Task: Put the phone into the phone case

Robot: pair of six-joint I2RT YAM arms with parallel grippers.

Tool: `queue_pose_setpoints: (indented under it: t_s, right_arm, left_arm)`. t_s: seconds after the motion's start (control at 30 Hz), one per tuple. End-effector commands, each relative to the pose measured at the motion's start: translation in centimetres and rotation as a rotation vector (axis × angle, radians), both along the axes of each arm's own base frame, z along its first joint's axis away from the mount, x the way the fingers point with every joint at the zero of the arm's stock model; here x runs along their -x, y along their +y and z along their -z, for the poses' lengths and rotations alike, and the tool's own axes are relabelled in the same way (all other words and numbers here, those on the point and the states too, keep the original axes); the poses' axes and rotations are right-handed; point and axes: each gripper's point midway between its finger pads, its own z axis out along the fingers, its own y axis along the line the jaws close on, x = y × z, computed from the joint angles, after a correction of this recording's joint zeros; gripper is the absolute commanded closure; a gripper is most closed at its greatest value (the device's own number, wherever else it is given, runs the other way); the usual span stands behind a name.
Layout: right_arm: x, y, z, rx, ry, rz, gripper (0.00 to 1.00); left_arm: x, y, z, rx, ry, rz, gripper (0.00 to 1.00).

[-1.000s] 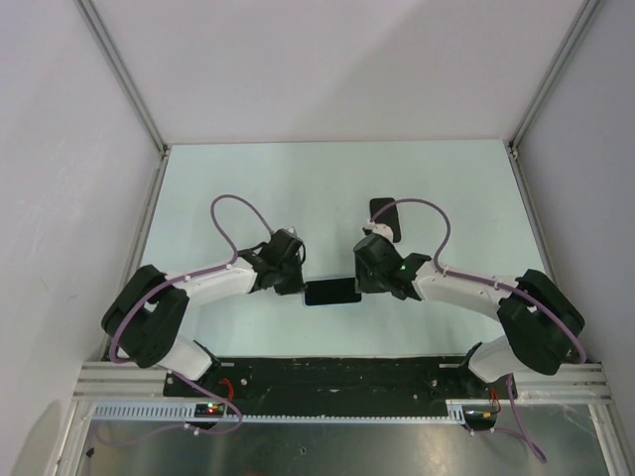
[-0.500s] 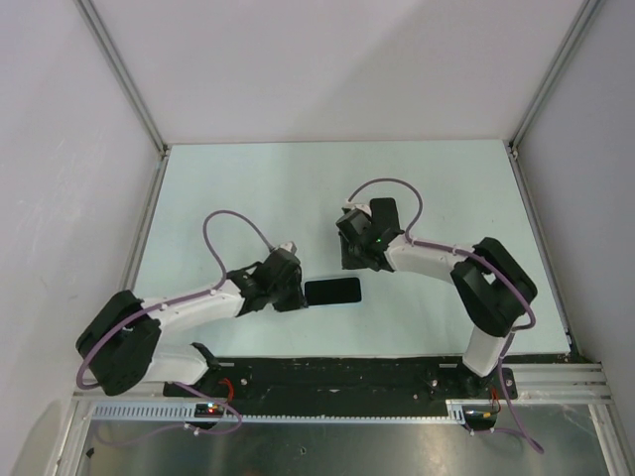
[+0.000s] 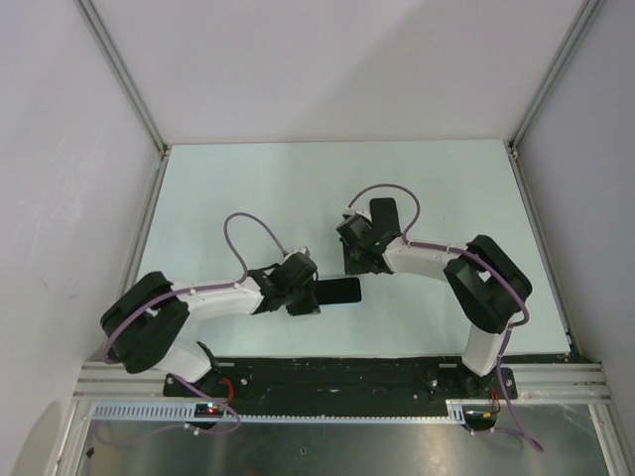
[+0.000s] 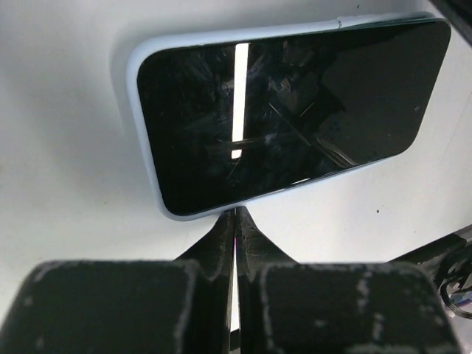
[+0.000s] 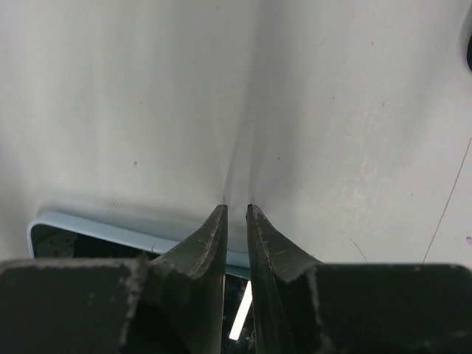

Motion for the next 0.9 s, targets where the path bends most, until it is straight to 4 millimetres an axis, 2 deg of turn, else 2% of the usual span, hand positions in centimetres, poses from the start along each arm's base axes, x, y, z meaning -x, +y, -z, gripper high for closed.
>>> queue_pose_setpoints:
  t_s: [0.0, 0.27, 0.53, 0.7, 0.87]
  right_arm:
    - [2.1, -0.9, 0.3, -0.004, 0.023, -0.015, 0.79]
    - [6.4, -2.0, 0.3, -0.047, 0.054, -0.017, 0.79]
    - [9.8, -1.1, -0.4, -0.088, 0.067, -0.055, 0.79]
    - [9.6, -1.9, -1.0, -0.072, 0.044, -0.021, 0.78]
    - [8.6, -2.0, -2.8, -0.119, 0.0, 0.008, 0.75]
  left_arm:
    - [-2.5, -0.2, -0.1, -0.007, -0.041, -0.056, 0.98]
    - [-6.8, 2.9, 0.2, -0.038, -0.057, -0.151, 0.99]
    - [-9.2, 3.8, 0.7, -0.06, -0.056, -0.172, 0.99]
    - [-9.4, 4.0, 0.8, -0.058, -0.047, -0.165, 1.0]
    - [-8.8, 4.2, 0.2, -0.041, -0.058, -0.161, 1.0]
